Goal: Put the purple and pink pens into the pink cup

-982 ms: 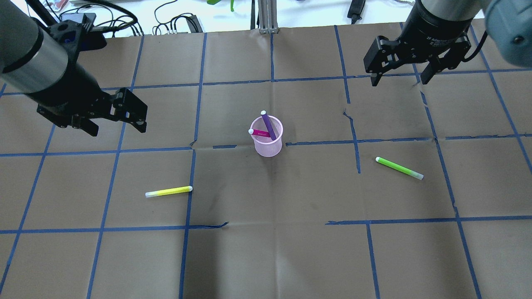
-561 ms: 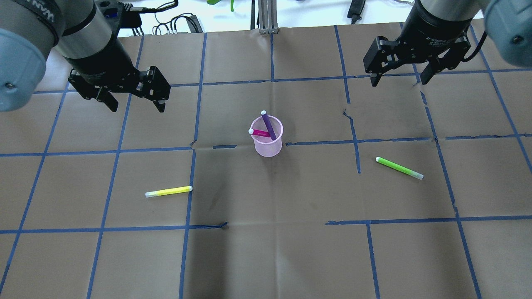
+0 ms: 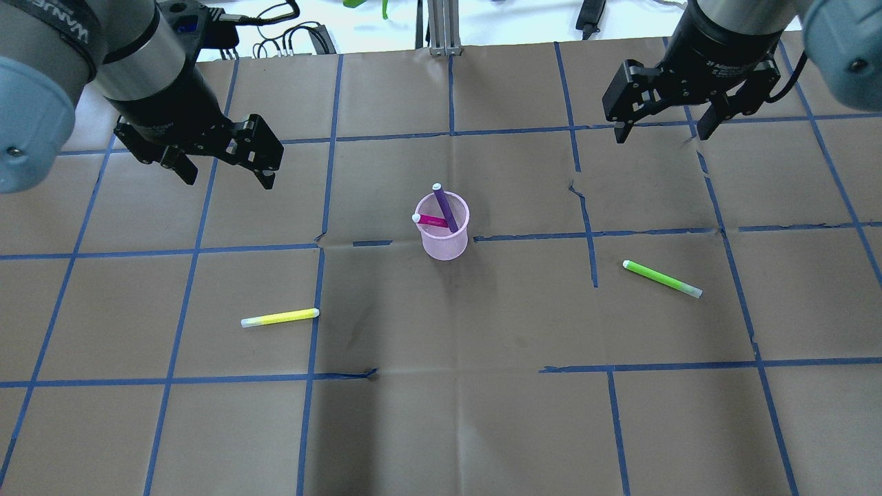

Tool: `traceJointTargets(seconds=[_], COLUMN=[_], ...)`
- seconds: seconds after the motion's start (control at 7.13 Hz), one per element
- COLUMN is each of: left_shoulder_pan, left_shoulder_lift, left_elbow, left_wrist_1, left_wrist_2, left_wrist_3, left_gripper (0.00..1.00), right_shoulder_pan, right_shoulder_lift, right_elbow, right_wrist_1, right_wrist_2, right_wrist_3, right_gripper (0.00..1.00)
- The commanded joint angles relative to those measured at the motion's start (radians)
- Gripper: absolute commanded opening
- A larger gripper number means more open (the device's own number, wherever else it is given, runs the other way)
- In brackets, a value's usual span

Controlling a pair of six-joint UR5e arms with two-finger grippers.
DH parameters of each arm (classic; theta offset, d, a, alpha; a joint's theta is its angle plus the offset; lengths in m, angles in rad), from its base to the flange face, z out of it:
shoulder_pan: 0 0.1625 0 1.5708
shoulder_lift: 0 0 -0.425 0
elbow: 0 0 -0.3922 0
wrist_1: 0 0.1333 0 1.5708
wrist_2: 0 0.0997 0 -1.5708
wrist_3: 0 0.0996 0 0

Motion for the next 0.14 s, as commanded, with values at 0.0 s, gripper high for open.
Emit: traceJointTargets(seconds=[0.0], left_shoulder_pan=[0.002], left_shoulder_lift=[0.001], left_elbow=[0.001], left_wrist_1=[0.0], left_wrist_2=[-0.001], left_wrist_3=[-0.003], left_gripper=[0.97], right_shoulder_pan=[0.0], right_shoulder_lift=[0.0], right_elbow=[0.0], right_wrist_1=[-0.001], right_wrist_2=[0.0], right_wrist_3=[0.0], right_gripper=[1.0])
